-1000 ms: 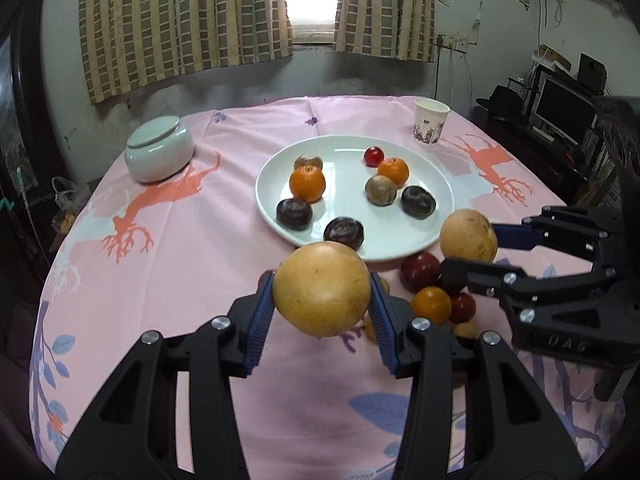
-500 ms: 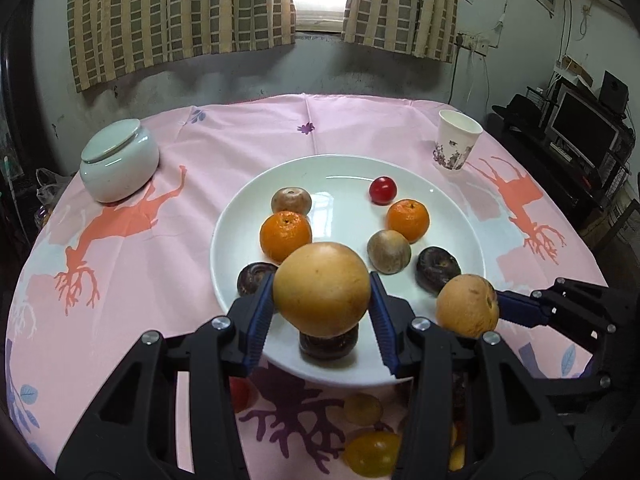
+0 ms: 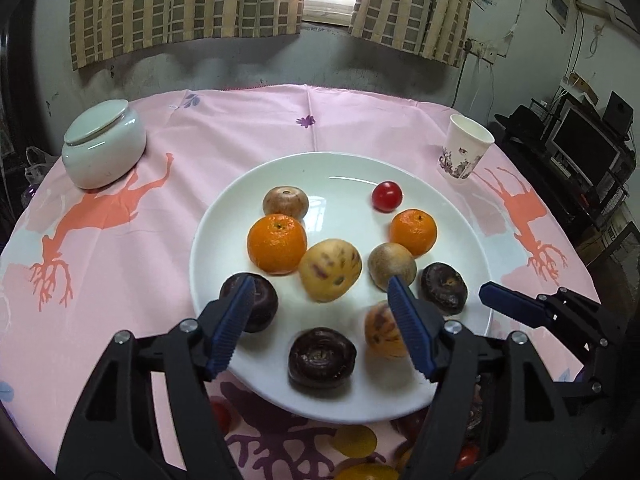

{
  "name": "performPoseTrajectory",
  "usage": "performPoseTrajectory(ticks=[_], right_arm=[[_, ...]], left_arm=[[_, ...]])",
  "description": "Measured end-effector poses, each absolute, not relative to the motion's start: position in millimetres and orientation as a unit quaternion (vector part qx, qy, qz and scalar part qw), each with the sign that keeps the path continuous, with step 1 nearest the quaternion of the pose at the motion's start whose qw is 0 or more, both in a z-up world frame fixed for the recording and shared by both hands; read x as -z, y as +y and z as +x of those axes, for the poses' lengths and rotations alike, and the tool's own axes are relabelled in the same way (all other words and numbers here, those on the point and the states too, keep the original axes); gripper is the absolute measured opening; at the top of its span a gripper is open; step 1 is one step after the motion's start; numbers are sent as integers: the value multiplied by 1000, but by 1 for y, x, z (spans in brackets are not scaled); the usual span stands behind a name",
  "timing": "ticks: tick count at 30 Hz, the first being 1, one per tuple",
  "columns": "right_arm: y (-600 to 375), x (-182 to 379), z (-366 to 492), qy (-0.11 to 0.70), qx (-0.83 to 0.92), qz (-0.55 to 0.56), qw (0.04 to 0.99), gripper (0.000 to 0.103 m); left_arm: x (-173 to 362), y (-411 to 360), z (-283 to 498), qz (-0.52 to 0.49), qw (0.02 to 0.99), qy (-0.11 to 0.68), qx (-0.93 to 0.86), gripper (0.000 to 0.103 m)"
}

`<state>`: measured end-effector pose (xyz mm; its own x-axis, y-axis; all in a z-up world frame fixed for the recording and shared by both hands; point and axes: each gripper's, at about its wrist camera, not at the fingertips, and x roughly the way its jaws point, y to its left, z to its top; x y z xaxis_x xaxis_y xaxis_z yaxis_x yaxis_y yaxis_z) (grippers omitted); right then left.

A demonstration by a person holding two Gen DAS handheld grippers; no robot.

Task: Organize fruits
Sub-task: 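Place both held fruits on the white plate and open both tools, then withdraw both open tools from the plate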

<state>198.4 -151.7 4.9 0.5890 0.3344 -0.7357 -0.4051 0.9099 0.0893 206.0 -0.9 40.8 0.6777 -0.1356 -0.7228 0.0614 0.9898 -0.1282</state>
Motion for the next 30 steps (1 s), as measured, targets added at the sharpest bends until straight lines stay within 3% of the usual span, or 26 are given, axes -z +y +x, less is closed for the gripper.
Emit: performPoseTrajectory(ticks=[8,10,12,30], right_arm=[[-166,-19,164,401,-222,-44,888,54],[-173,-24,153,395,-222,-32,891,65],[-177,-28,141,389,-224,-25,893,66],[-206,-8,74,381,-237,-12,894,66]], left_arm=[[-63,3,162,-51,921,380,61,84],[-66,-1,147,-47,924,374,69,86],[-68,-4,134,-34,926,369,74,89],[-23,14,64,-48,913,399,70,92]])
